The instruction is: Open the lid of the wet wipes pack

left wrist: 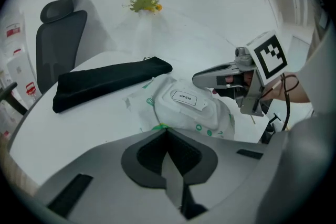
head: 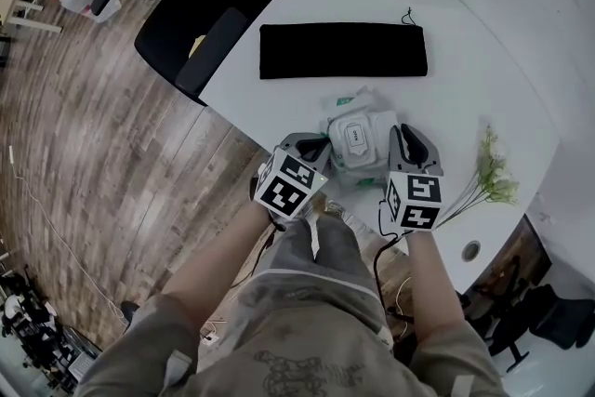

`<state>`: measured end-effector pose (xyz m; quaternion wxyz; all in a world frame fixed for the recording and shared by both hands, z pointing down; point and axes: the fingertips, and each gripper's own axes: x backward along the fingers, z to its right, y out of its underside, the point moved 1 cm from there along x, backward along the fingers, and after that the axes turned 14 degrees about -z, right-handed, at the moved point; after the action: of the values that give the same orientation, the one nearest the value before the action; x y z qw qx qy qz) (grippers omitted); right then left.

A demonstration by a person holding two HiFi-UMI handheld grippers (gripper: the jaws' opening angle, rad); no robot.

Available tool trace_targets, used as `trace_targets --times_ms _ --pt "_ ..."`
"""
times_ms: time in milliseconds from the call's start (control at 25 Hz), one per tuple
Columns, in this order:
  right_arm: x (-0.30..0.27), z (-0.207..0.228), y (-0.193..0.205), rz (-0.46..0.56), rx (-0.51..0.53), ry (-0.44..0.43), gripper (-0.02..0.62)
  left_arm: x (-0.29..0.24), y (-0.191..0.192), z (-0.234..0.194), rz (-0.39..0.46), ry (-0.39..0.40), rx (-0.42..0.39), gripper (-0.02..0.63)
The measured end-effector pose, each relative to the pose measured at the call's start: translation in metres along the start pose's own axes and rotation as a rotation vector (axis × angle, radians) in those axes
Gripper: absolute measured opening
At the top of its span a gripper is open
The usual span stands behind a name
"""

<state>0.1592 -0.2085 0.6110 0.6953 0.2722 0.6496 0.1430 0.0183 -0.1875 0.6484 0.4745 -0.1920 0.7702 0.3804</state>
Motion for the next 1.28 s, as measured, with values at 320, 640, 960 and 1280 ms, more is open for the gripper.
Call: trace_targets --times_ms 320,640,960,1280 --pt "0.059 0.001 -0.039 0.119 0.003 -0.026 0.049 0.040 -0.008 -0.001 0.063 0.001 0.051 0.017" --pt "0.145 -0.005 -0.082 0.253 0.010 -0.070 0.041 0.121 -0.048 0.019 0.196 -0.073 -0.026 0.017" --pt "0.235 -0.026 -0.105 0.382 0.037 -0.115 0.040 0.211 -0.075 0.044 0.358 -0.159 -0.076 0.017" --pt "0.297 -0.050 -0.111 0.482 0.106 -0.137 0.040 0.282 -0.083 0.077 0.466 -0.214 -0.175 0.017"
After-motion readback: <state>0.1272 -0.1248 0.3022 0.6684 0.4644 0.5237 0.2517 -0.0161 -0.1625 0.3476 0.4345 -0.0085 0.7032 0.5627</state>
